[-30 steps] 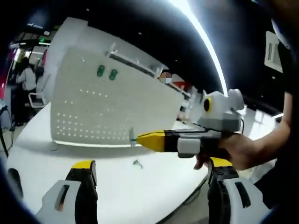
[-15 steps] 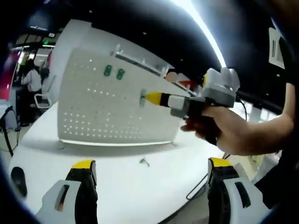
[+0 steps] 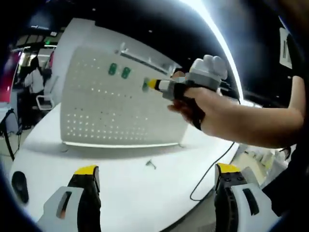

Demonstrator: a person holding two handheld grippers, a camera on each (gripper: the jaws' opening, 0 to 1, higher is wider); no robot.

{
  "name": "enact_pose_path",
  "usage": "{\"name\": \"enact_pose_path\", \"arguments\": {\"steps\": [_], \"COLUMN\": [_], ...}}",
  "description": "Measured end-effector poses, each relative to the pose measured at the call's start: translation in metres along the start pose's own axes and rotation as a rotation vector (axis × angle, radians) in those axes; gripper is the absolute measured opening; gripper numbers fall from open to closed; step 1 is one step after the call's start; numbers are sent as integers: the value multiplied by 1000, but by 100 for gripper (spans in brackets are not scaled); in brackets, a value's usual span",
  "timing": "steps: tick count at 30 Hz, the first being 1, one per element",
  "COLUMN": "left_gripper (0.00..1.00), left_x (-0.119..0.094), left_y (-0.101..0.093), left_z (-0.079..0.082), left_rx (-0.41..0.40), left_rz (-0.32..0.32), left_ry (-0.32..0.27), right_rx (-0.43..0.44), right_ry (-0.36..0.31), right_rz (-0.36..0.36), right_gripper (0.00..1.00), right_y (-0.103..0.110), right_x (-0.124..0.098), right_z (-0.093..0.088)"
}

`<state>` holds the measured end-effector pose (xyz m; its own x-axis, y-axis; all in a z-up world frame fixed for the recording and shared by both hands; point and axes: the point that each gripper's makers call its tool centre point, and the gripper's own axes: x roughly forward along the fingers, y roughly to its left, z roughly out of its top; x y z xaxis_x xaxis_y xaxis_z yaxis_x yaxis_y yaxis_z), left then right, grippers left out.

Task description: Insert the hook assembly into the mounting plate slot until the hook locks in place.

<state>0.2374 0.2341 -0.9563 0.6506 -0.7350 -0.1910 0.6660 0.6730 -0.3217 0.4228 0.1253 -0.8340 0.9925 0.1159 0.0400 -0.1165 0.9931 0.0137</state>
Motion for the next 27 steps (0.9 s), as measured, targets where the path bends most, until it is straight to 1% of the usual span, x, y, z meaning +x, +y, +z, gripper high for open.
{"name": "enact_pose_path", "arguments": {"steps": [6, 7, 9, 14, 21, 24, 27], "left_gripper": [100, 100, 100, 100, 100, 100, 100], "left_x": [0, 0, 1, 0, -1, 1, 2], "left_y": [3, 5, 6, 8, 10, 9, 6], "left_z": [-1, -2, -1, -1, -1, -6, -7], "left_rx": [0, 3, -5, -7, -18, -8, 4], "left_rz": [14, 21, 23, 33, 45, 43, 36], "left_ry": [6, 14, 6, 8, 7, 31, 36], "right_rx": [11, 13, 13, -21, -15, -11, -22], "right_ry": [-43, -45, -50, -58, -69, -93, -105], "right_rz": [-44, -45, -48, -45, -71, -106, -115], "right_gripper": [0, 0, 0, 0, 0, 0, 0], "right_y": [-13, -14, -15, -17, -25, -30, -31], "right_x": [23, 26, 32, 46, 62, 66, 73], "right_z": [16, 17, 19, 21, 24, 32, 37]}}
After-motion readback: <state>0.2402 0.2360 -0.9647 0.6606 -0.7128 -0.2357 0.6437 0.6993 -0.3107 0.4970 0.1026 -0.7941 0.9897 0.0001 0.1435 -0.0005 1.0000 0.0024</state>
